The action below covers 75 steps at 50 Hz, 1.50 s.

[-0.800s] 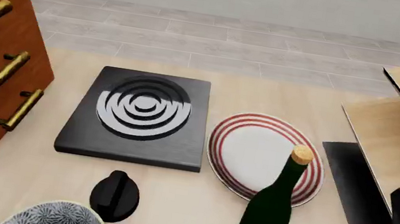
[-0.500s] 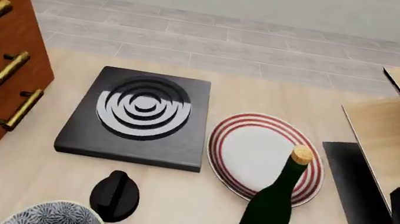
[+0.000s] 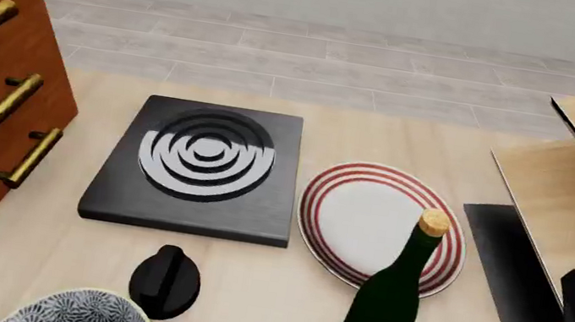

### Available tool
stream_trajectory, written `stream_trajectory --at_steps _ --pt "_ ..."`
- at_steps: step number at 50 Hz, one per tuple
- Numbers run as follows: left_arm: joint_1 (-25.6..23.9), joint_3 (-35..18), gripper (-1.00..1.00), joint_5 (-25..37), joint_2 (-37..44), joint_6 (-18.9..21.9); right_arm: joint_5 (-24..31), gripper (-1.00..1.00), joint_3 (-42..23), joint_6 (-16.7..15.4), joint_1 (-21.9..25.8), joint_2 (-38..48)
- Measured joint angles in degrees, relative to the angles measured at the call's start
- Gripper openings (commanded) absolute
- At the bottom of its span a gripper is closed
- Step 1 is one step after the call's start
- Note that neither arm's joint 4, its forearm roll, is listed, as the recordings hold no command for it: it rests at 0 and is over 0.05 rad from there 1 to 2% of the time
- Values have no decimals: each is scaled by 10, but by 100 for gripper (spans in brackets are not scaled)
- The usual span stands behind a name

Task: Put the bowl on the top of the cabinet.

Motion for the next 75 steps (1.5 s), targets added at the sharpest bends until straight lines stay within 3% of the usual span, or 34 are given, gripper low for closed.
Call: stream_trajectory --at_steps 15,35,58,75 --pt "-35 -53 100 97 0 12 0 100 0 0 0 0" --pt "-78 -118 100 222 27 -8 0 100 0 0 0 0" --pt "-84 -177 100 294 86 -23 0 100 0 0 0 0" --pt "-118 -174 100 334 107 -26 0 100 0 0 0 0"
